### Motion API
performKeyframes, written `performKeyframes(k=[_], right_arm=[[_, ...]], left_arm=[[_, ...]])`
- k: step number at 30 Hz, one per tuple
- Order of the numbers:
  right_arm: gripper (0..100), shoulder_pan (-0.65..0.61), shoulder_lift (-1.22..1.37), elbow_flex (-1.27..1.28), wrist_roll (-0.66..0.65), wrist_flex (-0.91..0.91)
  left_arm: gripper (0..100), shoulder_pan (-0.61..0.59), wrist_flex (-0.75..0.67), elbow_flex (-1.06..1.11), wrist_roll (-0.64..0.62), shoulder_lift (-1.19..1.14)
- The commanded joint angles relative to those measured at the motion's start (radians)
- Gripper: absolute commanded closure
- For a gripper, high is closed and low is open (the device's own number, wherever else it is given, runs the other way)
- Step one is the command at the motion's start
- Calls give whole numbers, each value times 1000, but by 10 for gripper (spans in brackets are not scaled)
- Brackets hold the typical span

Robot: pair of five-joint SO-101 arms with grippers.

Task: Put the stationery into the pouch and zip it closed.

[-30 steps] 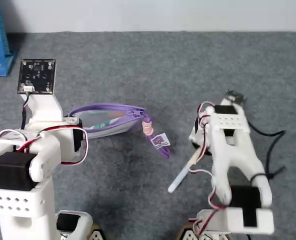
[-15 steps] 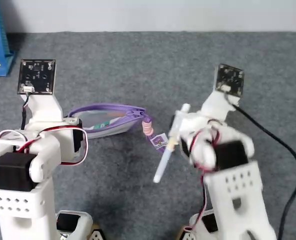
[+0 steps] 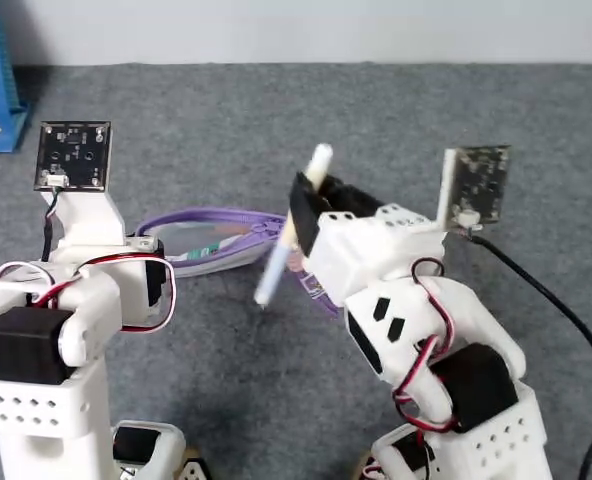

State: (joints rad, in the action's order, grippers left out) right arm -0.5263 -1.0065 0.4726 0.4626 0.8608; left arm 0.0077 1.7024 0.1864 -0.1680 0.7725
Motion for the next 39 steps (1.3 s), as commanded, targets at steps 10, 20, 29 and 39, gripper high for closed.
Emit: performKeyframes(k=[10, 20, 29, 39], right_arm=[[991, -12, 45, -51, -8, -398], [991, -101, 156, 18, 32, -400], [838, -200, 64, 143, -34, -300], [723, -220, -139, 138, -44, -59]], left_arm=[[988, 3, 2, -2, -8, -5], [988, 3, 3, -2, -8, -5], [988, 3, 5, -2, -8, -5], [988, 3, 5, -4, -8, -5]])
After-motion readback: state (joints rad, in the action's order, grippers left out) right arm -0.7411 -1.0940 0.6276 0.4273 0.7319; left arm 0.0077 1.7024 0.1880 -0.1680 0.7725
